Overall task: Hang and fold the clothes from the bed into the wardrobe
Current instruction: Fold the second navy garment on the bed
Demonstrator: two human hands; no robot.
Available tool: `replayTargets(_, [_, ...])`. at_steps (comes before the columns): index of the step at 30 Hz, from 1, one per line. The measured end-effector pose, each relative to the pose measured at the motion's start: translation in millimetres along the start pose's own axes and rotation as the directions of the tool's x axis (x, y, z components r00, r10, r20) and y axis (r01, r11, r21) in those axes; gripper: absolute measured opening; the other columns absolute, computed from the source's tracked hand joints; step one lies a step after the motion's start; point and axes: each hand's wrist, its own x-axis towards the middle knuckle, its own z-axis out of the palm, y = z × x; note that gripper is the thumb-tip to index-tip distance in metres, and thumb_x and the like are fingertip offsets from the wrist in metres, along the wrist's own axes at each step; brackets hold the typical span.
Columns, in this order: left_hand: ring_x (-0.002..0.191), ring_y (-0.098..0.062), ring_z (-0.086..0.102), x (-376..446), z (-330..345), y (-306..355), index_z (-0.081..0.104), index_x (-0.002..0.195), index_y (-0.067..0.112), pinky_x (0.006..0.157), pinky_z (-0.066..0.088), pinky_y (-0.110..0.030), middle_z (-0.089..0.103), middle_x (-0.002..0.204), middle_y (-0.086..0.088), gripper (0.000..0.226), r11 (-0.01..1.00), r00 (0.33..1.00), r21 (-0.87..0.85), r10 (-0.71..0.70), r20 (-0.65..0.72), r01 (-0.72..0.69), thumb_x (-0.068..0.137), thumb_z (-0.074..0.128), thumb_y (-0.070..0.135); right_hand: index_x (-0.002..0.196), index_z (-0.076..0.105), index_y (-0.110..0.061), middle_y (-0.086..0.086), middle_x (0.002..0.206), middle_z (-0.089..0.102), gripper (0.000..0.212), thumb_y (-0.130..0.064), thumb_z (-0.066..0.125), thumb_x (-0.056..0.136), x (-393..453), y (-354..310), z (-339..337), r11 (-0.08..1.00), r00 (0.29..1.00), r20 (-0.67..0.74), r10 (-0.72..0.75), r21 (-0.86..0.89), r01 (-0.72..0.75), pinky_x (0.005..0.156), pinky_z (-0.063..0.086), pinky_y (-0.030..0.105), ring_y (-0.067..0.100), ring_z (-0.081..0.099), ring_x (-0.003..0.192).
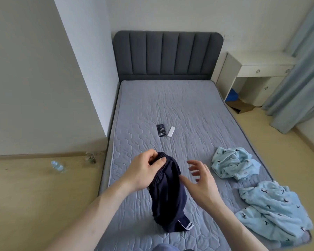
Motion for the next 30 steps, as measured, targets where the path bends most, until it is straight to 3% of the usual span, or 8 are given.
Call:
replayTargets(5, [0.077, -0.019, 0.068, -3.6, 18.9, 11.9, 0.058, 0.097, 0.006, 0.066, 0.054, -0.031, 0.069, 0.084, -0.009, 0.018, 0.785, 0.973, -0.579, -0.221, 0.069, 0.219, 0.1, 0.066, 0.022, 0.141, 0.037, -0.059, -0.028, 0.131, 0.059, 0.093, -0.046, 0.091, 0.066, -19.6, -16.0, -5.1, 0.996, 0.869, 0.486, -0.092, 0.061, 0.072, 0.09, 0.049, 0.011, -0.007, 0.057, 0.12])
replayTargets(7, [0.091, -0.031, 0.073, -5.0, 25.7, 19.5, 0.058, 0.108, 0.001, 0.076, 0.061, -0.038, 0.072, 0.1, -0.019, 0.02, 0.663, 0.961, -0.699, -0.225, 0.158, 0.27, 0.1, 0.065, 0.018, 0.139, 0.041, -0.054, -0.025, 0.127, 0.064, 0.092, -0.049, 0.093, 0.064, -19.3, -26.2, -0.5, 0.993, 0.901, 0.419, -0.11, 0.088, 0.081, 0.089, 0.052, 0.014, -0.005, 0.063, 0.115])
replayTargets(10, [0.106, -0.035, 0.073, -1.2, 21.1, 20.6, 0.057, 0.114, -0.001, 0.09, 0.061, -0.041, 0.07, 0.119, -0.024, 0.016, 0.576, 0.954, -0.761, -0.157, 0.254, 0.298, 0.103, 0.059, 0.011, 0.11, 0.063, -0.046, -0.018, 0.094, 0.074, 0.043, -0.027, 0.084, 0.077, -10.6, -34.5, -2.1, 0.984, 0.992, 0.091, -0.092, 0.164, 0.076, 0.065, 0.051, 0.012, 0.001, 0.068, 0.078])
replayTargets(13, [0.11, -0.024, 0.071, 5.3, 6.1, 4.4, 0.06, 0.118, 0.006, 0.089, 0.062, -0.039, 0.071, 0.122, -0.008, 0.017, 0.833, 0.988, -0.533, -0.103, 0.113, 0.147, 0.101, 0.058, 0.005, 0.094, 0.069, -0.035, -0.011, 0.07, 0.066, 0.026, -0.009, 0.066, 0.089, 0.8, -34.4, -18.6, 0.981, 0.994, -0.031, -0.109, 0.155, 0.113, 0.056, 0.042, 0.015, 0.003, 0.054, 0.062])
replayTargets(15, [0.114, -0.008, 0.063, 8.1, 0.5, -19.4, 0.058, 0.119, 0.021, 0.093, 0.057, -0.033, 0.065, 0.123, 0.011, 0.031, 0.998, 0.998, -0.054, 0.039, -0.051, -0.042, 0.091, 0.069, 0.014, 0.097, 0.07, -0.029, 0.0, 0.073, 0.064, 0.017, -0.016, 0.061, 0.09, 5.1, -39.8, -26.4, 0.98, 0.993, 0.048, -0.107, 0.176, 0.097, 0.06, 0.042, 0.02, 0.005, 0.053, 0.066])
replayTargets(18, [0.125, -0.009, 0.044, 10.9, 7.3, -58.3, 0.045, 0.14, 0.029, 0.107, 0.039, -0.032, 0.048, 0.135, 0.013, 0.073, 0.908, 0.986, 0.386, 0.162, 0.029, -0.161, 0.075, 0.078, 0.04, 0.1, 0.071, -0.02, 0.015, 0.084, 0.065, 0.021, -0.024, 0.057, 0.085, 8.8, -49.5, -29.1, 0.976, 0.982, 0.168, -0.09, 0.211, 0.053, 0.067, 0.045, 0.032, 0.013, 0.056, 0.074])
replayTargets(25, [0.084, -0.014, 0.057, 37.6, 4.3, -96.1, 0.048, 0.134, 0.039, 0.083, 0.049, -0.034, 0.058, 0.09, 0.008, 0.059, 0.961, 0.991, 0.275, -0.045, 0.124, 0.01, 0.084, 0.079, 0.047, 0.088, 0.067, -0.009, 0.019, 0.076, 0.056, 0.022, -0.027, 0.061, 0.077, 20.7, -51.3, -46.5, 0.985, 0.953, 0.286, -0.098, 0.167, 0.051, 0.068, 0.04, 0.036, 0.017, 0.05, 0.07])
replayTargets(30, [0.11, -0.003, 0.055, 43.8, -8.4, -94.9, 0.056, 0.12, 0.037, 0.094, 0.049, -0.025, 0.053, 0.122, 0.012, 0.054, 0.973, 0.927, 0.23, -0.062, 0.37, -0.026, 0.076, 0.085, 0.049, 0.097, 0.07, -0.009, 0.03, 0.092, 0.062, 0.026, -0.027, 0.062, 0.081, 27.7, -40.8, -52.9, 0.982, 0.952, 0.29, -0.099, 0.181, 0.047, 0.074, 0.044, 0.042, 0.03, 0.057, 0.074])
